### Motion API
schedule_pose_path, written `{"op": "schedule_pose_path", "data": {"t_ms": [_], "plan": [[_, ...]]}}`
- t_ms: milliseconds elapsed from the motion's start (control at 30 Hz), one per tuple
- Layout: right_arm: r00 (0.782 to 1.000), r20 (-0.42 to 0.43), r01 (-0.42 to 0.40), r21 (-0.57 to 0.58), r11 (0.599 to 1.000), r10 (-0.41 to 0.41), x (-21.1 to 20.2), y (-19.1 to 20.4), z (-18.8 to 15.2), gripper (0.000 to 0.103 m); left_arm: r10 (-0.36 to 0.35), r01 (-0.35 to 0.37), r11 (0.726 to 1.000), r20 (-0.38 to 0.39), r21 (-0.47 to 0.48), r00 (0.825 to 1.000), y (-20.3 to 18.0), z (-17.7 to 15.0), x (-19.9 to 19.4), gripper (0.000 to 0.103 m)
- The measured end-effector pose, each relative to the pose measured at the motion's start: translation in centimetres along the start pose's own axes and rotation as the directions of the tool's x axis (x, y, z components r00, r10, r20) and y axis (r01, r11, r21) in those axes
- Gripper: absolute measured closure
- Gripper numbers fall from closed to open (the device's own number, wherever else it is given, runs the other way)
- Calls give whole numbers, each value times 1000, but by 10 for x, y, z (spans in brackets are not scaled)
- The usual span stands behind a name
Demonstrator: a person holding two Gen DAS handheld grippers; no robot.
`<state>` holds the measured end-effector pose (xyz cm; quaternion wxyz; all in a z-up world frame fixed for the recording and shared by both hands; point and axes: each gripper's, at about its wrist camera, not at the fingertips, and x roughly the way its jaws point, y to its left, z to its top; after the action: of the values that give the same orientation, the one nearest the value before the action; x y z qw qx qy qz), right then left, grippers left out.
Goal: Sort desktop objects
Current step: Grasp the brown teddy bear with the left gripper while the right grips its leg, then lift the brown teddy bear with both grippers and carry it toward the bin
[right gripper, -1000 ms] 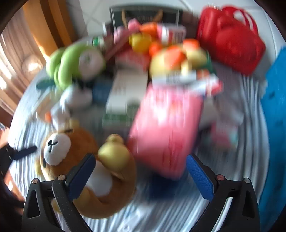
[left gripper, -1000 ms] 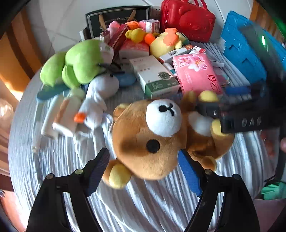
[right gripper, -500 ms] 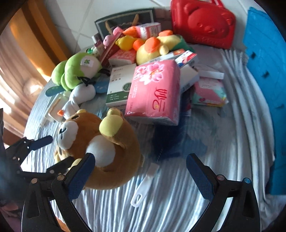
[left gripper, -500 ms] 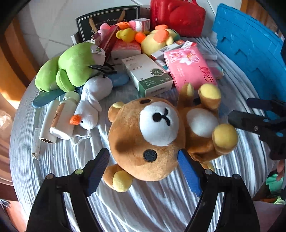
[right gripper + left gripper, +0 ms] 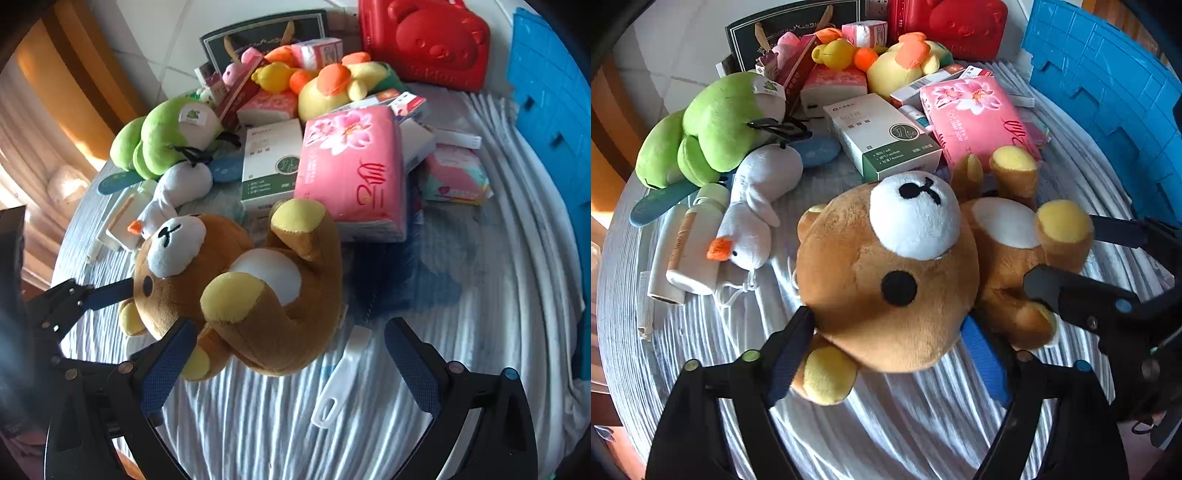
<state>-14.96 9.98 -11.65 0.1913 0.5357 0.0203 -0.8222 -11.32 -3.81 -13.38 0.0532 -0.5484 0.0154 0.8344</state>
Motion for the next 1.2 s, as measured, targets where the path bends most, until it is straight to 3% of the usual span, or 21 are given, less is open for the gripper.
{"op": "schedule_pose_path", "data": {"t_ms": [67, 100, 167, 200, 300, 400, 633, 667, 700, 733, 867, 900, 933, 1067, 1200], "plan": [[999, -23, 23, -3, 1000, -23, 9, -1, 2, 19, 11, -11, 1000, -11, 2, 1000, -2, 4, 9, 12], [999, -41, -3, 11, 1000, 3, 13, -3, 2, 34, 8, -8, 1000, -15, -3, 1000, -2, 6, 13, 10], [999, -41, -19, 17, 1000, 20, 13, -4, 2, 38, 10, -10, 1000, -16, -10, 1000, -4, 6, 18, 9], [999, -33, -28, -2, 1000, 28, 11, -2, 3, 49, 9, -9, 1000, -7, -10, 1000, -4, 6, 17, 9], [1000, -13, -14, -51, 999, 13, 1, 4, 1, 59, -2, 2, 1000, 21, -23, 1000, -5, 3, 11, 19], [999, 32, -11, -96, 995, 14, -19, 7, 0, 70, 9, -6, 999, 66, -43, 998, -8, -1, -8, 19], [986, 161, -16, -129, 991, 37, -73, 1, 20, 77, 7, 6, 998, 224, -56, 975, -19, 14, -70, 22], [983, 182, -13, -136, 991, 38, -82, 0, 24, 77, 5, 8, 999, 254, -51, 967, -23, 18, -80, 27], [978, 203, -16, -143, 990, 45, -91, -2, 27, 79, 0, 13, 999, 280, -44, 960, -28, 23, -89, 41], [974, 217, -30, -152, 988, 63, -101, -4, 31, 80, -7, 19, 999, 300, -36, 954, -32, 28, -96, 48], [967, 249, -15, -172, 985, 58, -119, -10, 41, 83, 16, -8, 1000, 352, -26, 936, -55, 57, -118, 50], [966, 251, -24, -165, 986, 66, -121, -16, 43, 88, 21, -9, 999, 367, -35, 930, -56, 62, -122, 50], [962, 261, -38, -158, 987, 79, -125, -23, 43, 102, 14, 2, 999, 367, -41, 930, -56, 65, -124, 50], [957, 283, -28, -123, 992, 62, -137, -49, 47, 102, -42, 59, 997, 315, -43, 948, -65, 66, -112, 37], [974, 227, 30, -79, 996, -12, -126, -83, 30, 99, -75, 84, 996, 237, -30, 968, -97, 48, -82, 36]]}}
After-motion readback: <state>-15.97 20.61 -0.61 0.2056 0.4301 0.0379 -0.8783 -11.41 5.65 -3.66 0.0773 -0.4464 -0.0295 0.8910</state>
